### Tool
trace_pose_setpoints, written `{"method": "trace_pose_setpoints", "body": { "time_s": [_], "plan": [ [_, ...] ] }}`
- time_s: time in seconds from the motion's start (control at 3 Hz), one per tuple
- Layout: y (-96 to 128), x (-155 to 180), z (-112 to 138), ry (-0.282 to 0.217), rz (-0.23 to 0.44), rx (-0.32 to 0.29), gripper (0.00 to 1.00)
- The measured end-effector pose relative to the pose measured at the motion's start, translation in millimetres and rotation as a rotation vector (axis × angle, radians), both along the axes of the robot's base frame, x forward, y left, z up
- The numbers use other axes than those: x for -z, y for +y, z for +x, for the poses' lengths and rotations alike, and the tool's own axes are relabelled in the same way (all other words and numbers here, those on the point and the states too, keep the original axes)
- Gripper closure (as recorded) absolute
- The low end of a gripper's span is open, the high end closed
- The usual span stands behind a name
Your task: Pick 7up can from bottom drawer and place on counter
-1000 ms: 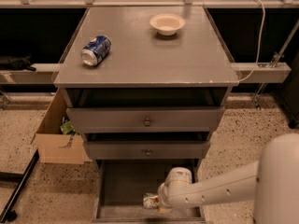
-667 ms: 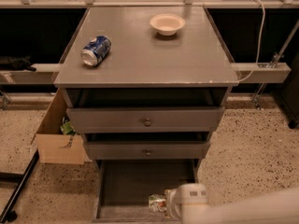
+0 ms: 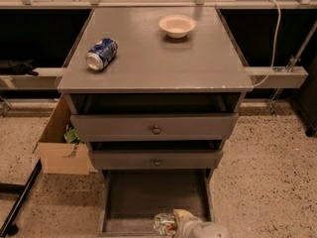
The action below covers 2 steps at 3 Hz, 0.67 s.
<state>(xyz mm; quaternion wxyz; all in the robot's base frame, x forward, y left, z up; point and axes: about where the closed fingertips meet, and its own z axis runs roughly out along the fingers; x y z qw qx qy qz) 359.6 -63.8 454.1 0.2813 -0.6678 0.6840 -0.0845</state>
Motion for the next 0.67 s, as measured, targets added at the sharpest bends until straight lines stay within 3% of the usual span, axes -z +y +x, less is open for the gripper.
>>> {"method": "trace_pose_setpoints", "body": {
  "time_s": [0.33,0.67],
  "plan": [
    [0.8,-6.2,20.2,0.025,-0.006,-0.049,1.0],
    [-37.8,-26.6,31.3,0.047,-0.027,-0.07,1.0]
  ]
}}
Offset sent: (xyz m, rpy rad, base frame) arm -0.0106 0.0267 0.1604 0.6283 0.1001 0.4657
